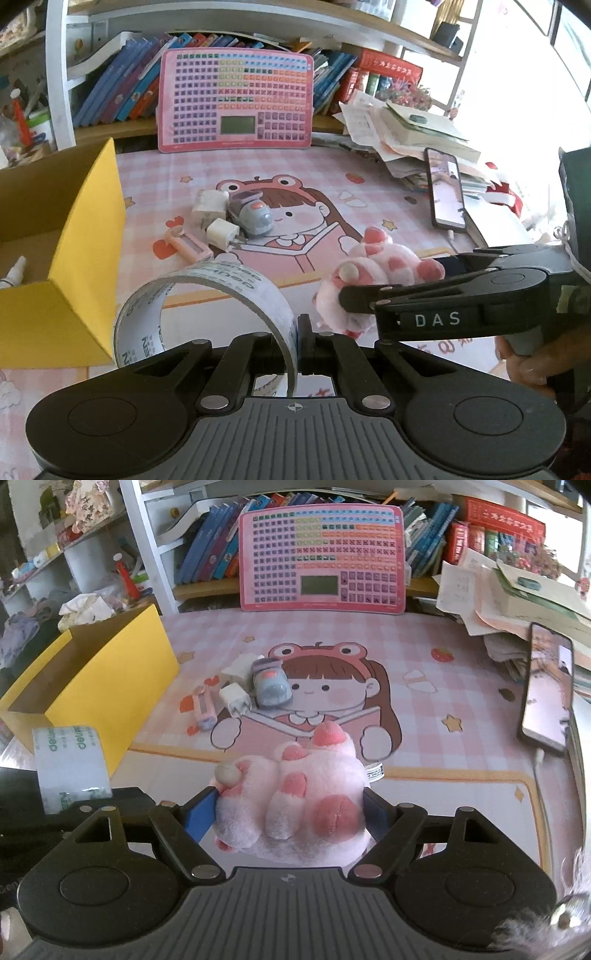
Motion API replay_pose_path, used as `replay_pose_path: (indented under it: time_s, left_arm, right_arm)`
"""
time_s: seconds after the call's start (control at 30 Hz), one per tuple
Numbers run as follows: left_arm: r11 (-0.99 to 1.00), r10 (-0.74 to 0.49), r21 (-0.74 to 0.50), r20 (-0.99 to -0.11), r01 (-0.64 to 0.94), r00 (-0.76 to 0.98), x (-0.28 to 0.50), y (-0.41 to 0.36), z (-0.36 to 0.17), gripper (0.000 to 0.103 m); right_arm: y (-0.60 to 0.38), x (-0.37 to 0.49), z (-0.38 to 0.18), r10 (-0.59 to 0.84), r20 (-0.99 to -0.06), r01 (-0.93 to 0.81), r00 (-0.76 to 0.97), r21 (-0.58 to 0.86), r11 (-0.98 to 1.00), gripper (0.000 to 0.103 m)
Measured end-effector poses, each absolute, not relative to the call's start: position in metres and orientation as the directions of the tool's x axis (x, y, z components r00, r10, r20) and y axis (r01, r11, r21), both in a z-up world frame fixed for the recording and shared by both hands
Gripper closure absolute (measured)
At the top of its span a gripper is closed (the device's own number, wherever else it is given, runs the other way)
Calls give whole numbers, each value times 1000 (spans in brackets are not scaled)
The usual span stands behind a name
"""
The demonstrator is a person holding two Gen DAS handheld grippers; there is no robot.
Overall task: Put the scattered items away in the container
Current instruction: 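Grasp the clear tape roll with the left tool while the right tool grasps the pink plush pig, then carry the tape roll and plush pig over the yellow box with both tools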
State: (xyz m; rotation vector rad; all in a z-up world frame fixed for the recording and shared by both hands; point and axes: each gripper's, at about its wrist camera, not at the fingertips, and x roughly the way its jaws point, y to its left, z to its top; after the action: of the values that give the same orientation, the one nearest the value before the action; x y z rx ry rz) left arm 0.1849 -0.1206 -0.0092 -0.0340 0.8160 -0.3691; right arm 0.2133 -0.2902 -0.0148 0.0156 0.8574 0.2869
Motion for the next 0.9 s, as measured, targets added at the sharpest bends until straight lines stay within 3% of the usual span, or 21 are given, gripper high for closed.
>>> replay_pose_path:
  time_s: [0.53, 0.9]
  left_arm:
    - [913, -391, -206, -688, 352, 612, 120, -8, 0, 100]
    - [922, -372, -192, -673, 335, 639, 92, 60, 2, 100]
  right_arm:
    - [-194, 126, 1, 188, -736, -162, 650, 108, 981, 24]
    - [-121, 95, 0, 229, -718, -206, 657, 120, 971, 24]
